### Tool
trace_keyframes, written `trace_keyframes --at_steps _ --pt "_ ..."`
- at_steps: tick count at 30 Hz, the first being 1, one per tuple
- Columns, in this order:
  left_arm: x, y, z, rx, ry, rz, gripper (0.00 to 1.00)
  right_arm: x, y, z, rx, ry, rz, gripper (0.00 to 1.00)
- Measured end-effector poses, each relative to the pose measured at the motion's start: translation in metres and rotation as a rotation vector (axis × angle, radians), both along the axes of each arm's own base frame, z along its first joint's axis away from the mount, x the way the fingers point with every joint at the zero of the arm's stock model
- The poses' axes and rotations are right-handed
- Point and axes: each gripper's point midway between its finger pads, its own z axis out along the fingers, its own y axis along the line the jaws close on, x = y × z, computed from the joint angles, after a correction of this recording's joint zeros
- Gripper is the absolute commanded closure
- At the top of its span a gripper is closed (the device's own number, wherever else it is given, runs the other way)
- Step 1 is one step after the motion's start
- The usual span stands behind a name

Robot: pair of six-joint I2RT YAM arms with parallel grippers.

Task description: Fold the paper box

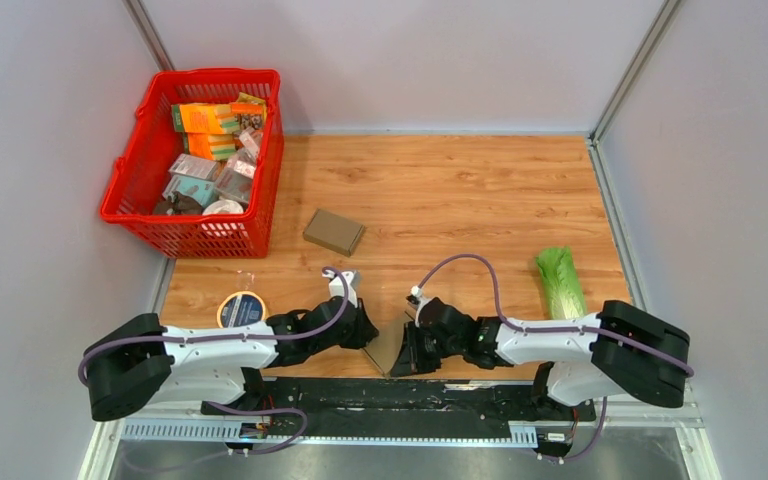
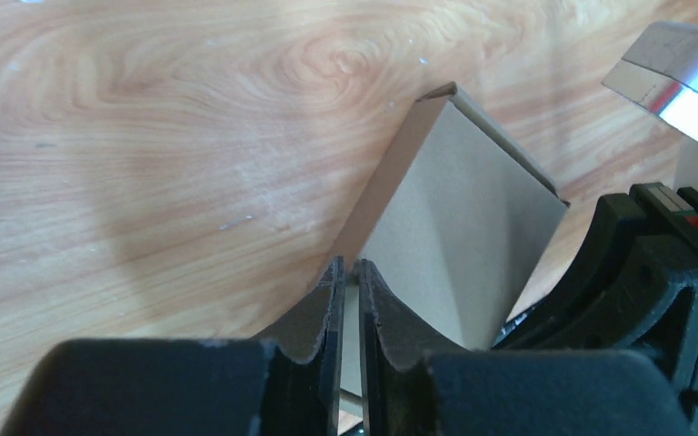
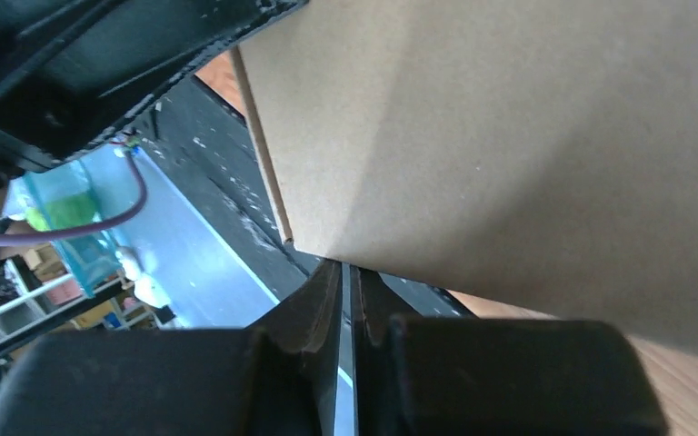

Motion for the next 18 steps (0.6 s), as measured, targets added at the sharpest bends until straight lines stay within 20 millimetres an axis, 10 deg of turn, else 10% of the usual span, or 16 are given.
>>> trace_keyframes --at_steps 12,18 --pt "0.008 0.025 0.004 0.085 -0.058 0.047 0.61 0.030 -0.008 -0.008 -0.138 -0.062 -0.106 0.51" --pt "-0.008 0.026 0.037 0.159 -0.065 -0.113 0.53 0.060 -0.026 0.024 -0.113 -0.181 -0.145 0.43"
